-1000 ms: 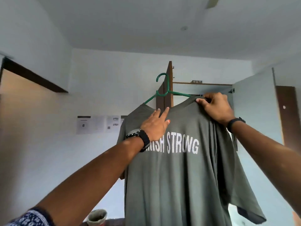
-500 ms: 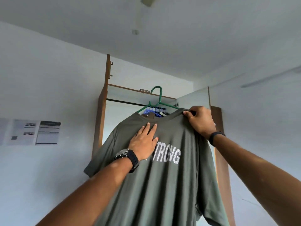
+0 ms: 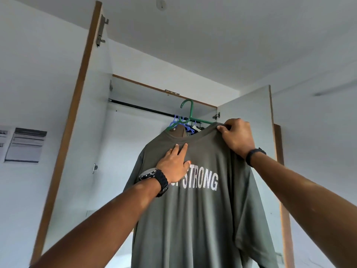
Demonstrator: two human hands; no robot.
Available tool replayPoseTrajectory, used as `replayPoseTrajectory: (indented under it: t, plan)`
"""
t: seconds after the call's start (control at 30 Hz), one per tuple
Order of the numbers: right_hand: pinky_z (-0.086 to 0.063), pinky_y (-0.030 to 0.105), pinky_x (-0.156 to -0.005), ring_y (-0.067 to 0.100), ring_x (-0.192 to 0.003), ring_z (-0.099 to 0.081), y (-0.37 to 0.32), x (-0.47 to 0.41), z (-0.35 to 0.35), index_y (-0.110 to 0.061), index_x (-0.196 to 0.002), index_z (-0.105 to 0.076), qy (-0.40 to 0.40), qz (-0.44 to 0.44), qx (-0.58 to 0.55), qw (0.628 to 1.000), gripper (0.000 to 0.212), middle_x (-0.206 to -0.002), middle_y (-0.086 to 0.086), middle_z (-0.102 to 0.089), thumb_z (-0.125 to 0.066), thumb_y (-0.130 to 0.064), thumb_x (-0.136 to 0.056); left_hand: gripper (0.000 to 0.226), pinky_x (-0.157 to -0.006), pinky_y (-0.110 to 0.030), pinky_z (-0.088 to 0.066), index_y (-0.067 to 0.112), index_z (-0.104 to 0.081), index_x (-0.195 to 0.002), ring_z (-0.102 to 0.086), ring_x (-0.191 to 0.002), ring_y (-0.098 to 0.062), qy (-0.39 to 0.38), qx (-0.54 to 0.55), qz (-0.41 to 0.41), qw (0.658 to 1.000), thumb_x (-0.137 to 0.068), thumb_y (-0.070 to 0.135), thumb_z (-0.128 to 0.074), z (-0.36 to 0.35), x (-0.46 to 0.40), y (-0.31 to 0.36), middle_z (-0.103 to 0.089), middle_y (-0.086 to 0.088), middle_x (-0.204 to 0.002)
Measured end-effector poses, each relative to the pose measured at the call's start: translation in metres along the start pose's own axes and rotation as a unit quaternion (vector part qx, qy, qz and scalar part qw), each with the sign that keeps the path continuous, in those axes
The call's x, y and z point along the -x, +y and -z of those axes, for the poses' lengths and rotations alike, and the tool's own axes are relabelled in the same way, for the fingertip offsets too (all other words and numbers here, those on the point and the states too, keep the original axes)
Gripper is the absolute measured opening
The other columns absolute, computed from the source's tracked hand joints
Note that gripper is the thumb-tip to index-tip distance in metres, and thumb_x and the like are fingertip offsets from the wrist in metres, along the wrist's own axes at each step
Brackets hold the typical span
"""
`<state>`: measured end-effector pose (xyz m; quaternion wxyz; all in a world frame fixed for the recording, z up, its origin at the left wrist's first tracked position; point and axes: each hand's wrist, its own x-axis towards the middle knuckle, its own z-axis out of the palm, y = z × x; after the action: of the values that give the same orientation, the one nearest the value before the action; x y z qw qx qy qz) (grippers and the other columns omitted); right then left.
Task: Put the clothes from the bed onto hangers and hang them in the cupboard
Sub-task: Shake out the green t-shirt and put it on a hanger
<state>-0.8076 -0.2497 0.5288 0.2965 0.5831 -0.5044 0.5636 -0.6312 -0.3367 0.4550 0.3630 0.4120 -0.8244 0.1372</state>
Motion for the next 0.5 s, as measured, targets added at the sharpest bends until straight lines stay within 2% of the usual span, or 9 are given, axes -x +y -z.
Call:
replayPoseTrajectory:
  t: [0.13,0.27,0.4,0.5]
  plan:
    - [-0.037,0.03,-0.066,0.03,-0.077,-0.054,0.048,-0.051,-0.082,0.002,-0.078,-0.067,-0.007,-0.007,-0.011,1.0,0.027,-0.079,0.018,-0.066,-0.061,-0.022,-0.09,0.063,-0.113,-0.042,-0.026,0.02,-0.006,-0.153,-0.025,-0.14,-0.034,0.0,0.026,0.015,1.0,-0.1,0.035,-0.037,-0.051,-0.082,-0.042,-0.01,-0.013,-0.157]
    - [-0.044,0.034,-0.067,0.032,-0.076,-0.057,0.094,-0.099,-0.156,0.004,-0.077,-0.067,0.001,-0.026,-0.033,0.999,0.03,-0.076,0.018,-0.065,-0.062,-0.023,-0.09,0.053,-0.101,-0.043,-0.04,0.015,-0.023,-0.147,-0.044,-0.125,-0.033,0.036,0.05,0.037,0.997,-0.1,0.033,-0.039,-0.09,-0.165,-0.084,-0.032,-0.015,-0.143]
    - [-0.045,0.036,-0.069,0.034,-0.077,-0.056,0.144,-0.135,-0.235,0.008,-0.077,-0.065,0.015,-0.042,-0.054,0.997,0.033,-0.075,0.021,-0.064,-0.061,-0.022,-0.09,0.048,-0.099,-0.041,-0.041,0.013,-0.03,-0.141,-0.045,-0.122,-0.034,0.047,0.027,0.042,0.998,-0.099,0.032,-0.041,-0.14,-0.231,-0.123,-0.036,-0.014,-0.137]
    - [-0.042,0.031,-0.069,0.031,-0.079,-0.056,0.184,-0.159,-0.296,0.005,-0.079,-0.067,0.032,-0.055,-0.075,0.995,0.031,-0.079,0.018,-0.065,-0.061,-0.024,-0.09,0.052,-0.101,-0.041,-0.039,0.016,-0.024,-0.145,-0.043,-0.126,-0.033,0.045,0.021,0.048,0.998,-0.099,0.035,-0.038,-0.18,-0.279,-0.154,-0.037,-0.014,-0.14]
